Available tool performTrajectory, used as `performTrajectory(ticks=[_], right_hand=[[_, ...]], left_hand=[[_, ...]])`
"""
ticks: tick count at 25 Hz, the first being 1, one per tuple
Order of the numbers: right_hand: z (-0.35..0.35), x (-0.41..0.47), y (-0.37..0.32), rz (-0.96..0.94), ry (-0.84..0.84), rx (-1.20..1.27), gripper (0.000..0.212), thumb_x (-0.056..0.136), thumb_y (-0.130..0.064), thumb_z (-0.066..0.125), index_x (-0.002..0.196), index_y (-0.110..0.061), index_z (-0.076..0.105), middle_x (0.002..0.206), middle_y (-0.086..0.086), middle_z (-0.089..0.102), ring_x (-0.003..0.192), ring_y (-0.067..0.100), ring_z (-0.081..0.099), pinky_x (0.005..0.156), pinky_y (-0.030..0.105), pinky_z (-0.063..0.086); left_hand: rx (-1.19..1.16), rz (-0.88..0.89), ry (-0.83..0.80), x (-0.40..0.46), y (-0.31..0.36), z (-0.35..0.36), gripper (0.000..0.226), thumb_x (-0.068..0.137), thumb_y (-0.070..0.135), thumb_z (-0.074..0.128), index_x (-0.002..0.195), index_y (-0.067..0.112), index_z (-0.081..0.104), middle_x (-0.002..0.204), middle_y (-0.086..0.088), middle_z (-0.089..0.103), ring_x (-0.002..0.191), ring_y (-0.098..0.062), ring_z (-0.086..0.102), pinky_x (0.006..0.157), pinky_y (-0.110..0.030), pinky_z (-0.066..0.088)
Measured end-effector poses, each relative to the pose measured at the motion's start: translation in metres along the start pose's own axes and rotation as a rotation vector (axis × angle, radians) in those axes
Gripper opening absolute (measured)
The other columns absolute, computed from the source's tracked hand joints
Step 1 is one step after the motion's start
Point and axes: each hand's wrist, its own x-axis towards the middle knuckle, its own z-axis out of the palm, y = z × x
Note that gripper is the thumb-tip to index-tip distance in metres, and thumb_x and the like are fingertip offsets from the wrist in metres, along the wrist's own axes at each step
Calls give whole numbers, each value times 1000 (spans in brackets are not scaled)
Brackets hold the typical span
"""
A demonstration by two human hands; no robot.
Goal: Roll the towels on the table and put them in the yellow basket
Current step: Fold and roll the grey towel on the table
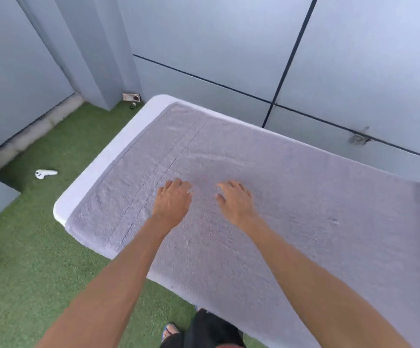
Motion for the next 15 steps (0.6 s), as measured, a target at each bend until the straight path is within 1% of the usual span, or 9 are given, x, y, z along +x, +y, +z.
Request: performTrajectory(ticks=[3,6,8,10,12,13,15], right_hand=[[-11,77,-6,60,15,34,34,97,-23,45,129,-17,53,128,6,53,122,28,45,98,44,38],[-23,154,2,116,62,38,23,96,-17,46,115,-13,59,119,6,57,112,30,51,93,43,42],[-29,205,15,138,126,23,22,95,-13,47,113,-11,60,118,7,58,110,30,52,92,44,44],[-33,246,34,188,181,-12,25,93,-8,48,115,-11,60,117,8,57,111,32,49,90,44,44],[-36,274,57,241,242,-52,27,93,-9,49,117,-13,60,117,7,54,110,31,45,88,41,42],[-38,282,67,249,267,-63,24,93,-12,49,114,-13,61,116,7,54,108,30,44,85,39,41],[-39,295,82,223,300,-24,17,92,-14,53,102,-14,66,107,5,57,102,27,45,76,34,39]], left_hand=[[-17,41,21,90,-26,-7,27,97,16,47,121,10,59,119,-9,57,111,-28,51,94,-42,41],[29,49,-10,182,-42,-8,26,94,6,49,118,9,60,119,-10,56,112,-30,50,92,-42,42],[27,56,-12,245,-50,-5,28,91,0,50,117,7,60,118,-12,55,112,-32,50,90,-45,46],[39,94,-5,298,-53,0,28,88,-5,50,112,5,60,115,-15,54,109,-35,51,83,-47,50],[57,122,8,341,-58,3,27,87,-5,50,111,6,59,116,-14,49,105,-35,51,77,-48,50],[68,137,14,358,-62,5,27,88,-4,52,110,8,60,116,-13,48,104,-34,50,76,-48,49],[43,172,40,385,-72,10,21,89,0,54,104,11,63,110,-13,50,101,-35,51,78,-48,50]])
